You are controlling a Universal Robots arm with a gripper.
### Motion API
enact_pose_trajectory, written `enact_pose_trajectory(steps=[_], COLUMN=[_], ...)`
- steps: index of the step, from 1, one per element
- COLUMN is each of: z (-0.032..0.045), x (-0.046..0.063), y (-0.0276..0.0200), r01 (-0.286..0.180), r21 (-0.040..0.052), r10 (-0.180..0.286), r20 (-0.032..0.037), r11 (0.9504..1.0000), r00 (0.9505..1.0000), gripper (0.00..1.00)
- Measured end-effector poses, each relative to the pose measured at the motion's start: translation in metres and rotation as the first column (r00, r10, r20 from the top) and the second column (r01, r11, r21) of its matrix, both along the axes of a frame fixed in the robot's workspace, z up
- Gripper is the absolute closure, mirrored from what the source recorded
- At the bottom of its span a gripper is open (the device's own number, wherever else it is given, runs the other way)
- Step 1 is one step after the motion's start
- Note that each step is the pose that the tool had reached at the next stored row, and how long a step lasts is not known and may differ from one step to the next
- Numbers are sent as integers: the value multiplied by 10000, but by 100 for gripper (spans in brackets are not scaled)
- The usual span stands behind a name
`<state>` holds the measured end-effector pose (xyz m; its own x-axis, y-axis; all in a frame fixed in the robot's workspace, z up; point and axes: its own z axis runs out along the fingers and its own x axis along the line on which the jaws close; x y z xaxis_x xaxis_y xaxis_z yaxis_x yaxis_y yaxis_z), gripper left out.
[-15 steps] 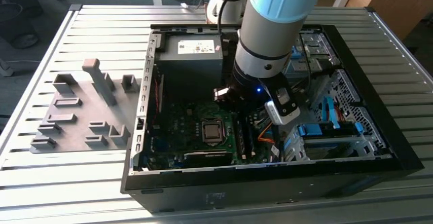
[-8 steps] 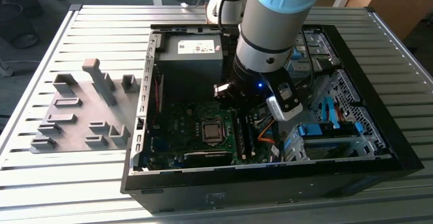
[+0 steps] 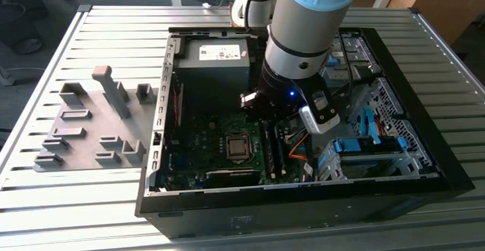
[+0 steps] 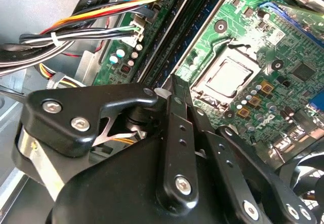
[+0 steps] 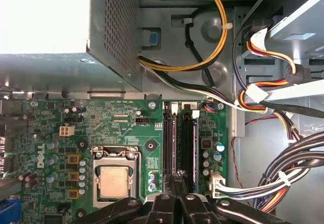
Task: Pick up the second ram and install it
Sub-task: 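Press down the second ram until it locks into place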
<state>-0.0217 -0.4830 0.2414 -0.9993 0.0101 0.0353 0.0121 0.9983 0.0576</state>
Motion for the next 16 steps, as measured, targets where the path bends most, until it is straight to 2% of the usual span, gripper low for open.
enact_pose_trajectory(steps=[1,4,6,10,16], z=[1,-3,-33,-102,-162], x=[0,0,1,0,4], y=[0,0,0,0,0], r01=[0,0,-2,0,-3], r21=[-2,-3,-3,-1,-3], r10=[0,0,2,0,3], r20=[0,0,23,26,25], r11=[10000,10000,10000,10000,10000], r00=[10000,10000,10000,10000,10000], gripper=[89,89,89,89,89])
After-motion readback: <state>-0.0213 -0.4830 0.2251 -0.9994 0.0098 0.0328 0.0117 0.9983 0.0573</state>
